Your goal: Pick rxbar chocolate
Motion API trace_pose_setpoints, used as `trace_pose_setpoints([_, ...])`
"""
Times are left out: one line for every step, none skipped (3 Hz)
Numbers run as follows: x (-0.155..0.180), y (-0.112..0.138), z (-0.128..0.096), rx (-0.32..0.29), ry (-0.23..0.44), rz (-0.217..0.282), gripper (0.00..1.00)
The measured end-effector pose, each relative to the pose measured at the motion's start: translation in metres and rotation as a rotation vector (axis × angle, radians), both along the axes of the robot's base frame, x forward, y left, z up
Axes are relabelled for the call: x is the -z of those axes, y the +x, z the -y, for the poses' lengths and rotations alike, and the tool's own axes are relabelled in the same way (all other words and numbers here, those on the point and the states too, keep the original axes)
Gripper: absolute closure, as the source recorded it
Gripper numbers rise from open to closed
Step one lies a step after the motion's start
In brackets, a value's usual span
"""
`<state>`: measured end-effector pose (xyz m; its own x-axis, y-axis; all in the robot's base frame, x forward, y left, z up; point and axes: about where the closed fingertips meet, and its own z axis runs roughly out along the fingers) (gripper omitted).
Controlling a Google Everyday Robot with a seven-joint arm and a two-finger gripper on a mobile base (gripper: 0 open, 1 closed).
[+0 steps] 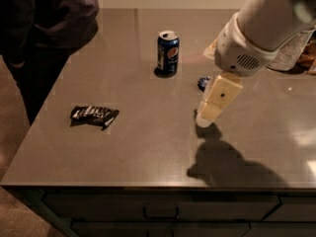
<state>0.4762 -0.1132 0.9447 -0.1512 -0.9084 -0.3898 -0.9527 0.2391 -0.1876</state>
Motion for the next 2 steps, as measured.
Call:
trace_pose_setpoints([0.029, 0.002, -0.062, -0.074, 0.058, -0.019, 0.00])
trace_pose_setpoints([0.054, 0.003, -0.121, -0.137, 0.089, -0.035, 0.00])
